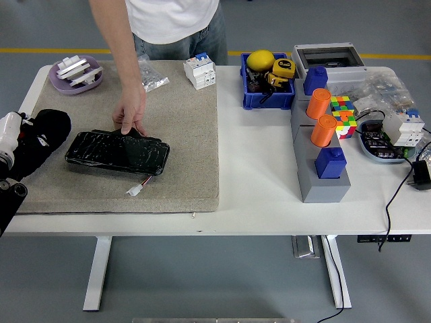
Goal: Pick the rag up,wipe the panel,place it on the desk
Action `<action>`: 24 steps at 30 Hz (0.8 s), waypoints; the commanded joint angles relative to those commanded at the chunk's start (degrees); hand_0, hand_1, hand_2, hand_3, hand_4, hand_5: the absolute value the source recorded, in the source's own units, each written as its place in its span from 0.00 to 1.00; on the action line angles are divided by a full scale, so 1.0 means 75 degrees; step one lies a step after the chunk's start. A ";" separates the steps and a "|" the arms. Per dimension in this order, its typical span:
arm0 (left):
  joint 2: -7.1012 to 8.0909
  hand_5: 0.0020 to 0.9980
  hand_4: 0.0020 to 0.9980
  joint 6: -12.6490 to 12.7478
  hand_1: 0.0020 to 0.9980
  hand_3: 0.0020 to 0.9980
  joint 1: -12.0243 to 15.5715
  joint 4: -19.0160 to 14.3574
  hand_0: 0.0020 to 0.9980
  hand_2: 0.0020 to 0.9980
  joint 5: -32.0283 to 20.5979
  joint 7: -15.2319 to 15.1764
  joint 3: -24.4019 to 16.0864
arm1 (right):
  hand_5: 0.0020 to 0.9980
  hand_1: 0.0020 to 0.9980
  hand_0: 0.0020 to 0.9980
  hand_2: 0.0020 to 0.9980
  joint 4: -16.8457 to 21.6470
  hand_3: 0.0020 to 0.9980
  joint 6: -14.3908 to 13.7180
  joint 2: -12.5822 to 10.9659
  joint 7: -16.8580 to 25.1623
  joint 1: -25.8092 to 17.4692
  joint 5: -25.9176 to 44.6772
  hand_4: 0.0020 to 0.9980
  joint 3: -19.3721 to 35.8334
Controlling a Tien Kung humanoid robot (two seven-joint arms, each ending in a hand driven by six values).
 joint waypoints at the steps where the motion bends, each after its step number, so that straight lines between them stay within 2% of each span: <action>1: 0.0036 0.00 0.13 0.0024 0.47 0.49 0.0087 -0.0245 0.23 0.57 0.0128 0.0015 -0.0051 | 0.42 0.62 0.75 0.63 -0.0001 0.56 0.0002 0.0001 0.0003 -0.0005 0.0005 0.91 0.0002; 4: 0.0140 0.00 0.12 0.0110 0.47 0.49 0.0281 -0.1004 0.23 0.56 0.0473 0.0057 -0.0059 | 0.42 0.62 0.75 0.63 -0.0002 0.56 0.0012 -0.0007 0.0010 -0.0023 0.0013 0.91 0.0009; 7: 0.0176 0.00 0.12 0.0217 0.47 0.49 0.0315 -0.1347 0.23 0.56 0.0702 0.0104 0.0121 | 0.42 0.62 0.75 0.63 -0.0005 0.56 0.0023 -0.0009 0.0021 -0.0032 0.0027 0.91 0.0002; 16: 0.0070 0.00 0.10 0.0414 0.46 0.48 0.0249 -0.1076 0.22 0.56 0.1096 0.0156 0.0781 | 0.42 0.62 0.75 0.63 0.0007 0.56 0.0003 -0.0025 0.0065 -0.0002 0.0015 0.91 0.0019; 24: -0.0055 0.00 0.10 0.0395 0.46 0.48 0.0339 -0.1197 0.23 0.56 0.1036 0.0230 0.0992 | 0.42 0.62 0.75 0.63 -0.0021 0.56 0.0034 -0.0031 0.0059 -0.0041 0.0075 0.91 -0.0010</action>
